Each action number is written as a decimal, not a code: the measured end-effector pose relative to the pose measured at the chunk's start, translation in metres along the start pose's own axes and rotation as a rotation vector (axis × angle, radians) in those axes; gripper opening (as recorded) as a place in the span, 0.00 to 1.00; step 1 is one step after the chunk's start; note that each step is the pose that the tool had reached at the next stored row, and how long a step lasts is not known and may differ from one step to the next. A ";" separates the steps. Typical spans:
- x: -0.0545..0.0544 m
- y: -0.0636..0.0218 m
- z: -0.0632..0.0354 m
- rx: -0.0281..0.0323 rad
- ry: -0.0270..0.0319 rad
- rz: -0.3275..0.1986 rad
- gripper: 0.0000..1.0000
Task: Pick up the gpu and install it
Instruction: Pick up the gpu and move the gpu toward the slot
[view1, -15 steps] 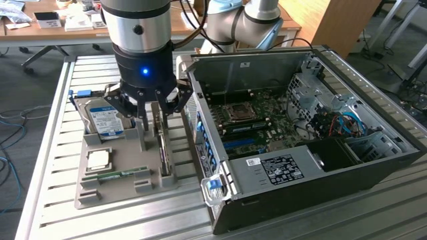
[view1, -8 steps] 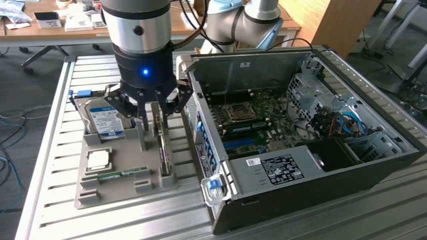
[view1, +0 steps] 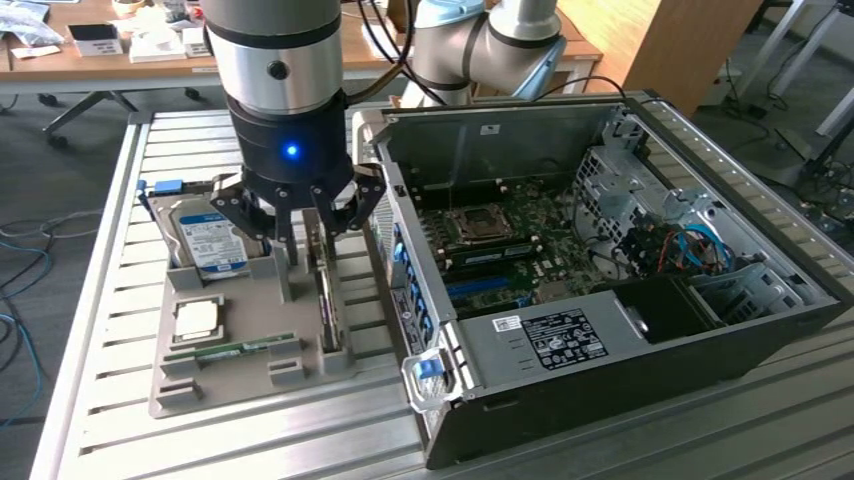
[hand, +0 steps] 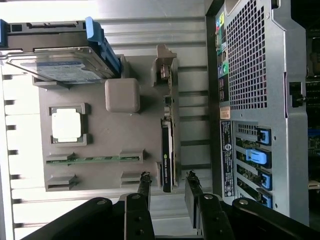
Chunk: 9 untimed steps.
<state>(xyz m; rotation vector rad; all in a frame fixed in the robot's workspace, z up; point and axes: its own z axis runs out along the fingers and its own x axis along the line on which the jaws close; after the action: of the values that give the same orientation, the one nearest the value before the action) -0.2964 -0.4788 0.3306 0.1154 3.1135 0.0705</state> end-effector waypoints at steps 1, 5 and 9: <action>0.000 0.0000 0.0008 0.0000 0.0000 0.000 0.42; 0.000 -0.0002 0.0037 0.0001 0.0001 0.000 0.42; 0.000 -0.0002 0.0038 0.0001 0.0001 0.000 0.42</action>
<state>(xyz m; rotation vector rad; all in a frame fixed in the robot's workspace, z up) -0.2964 -0.4788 0.3267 0.1154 3.1136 0.0704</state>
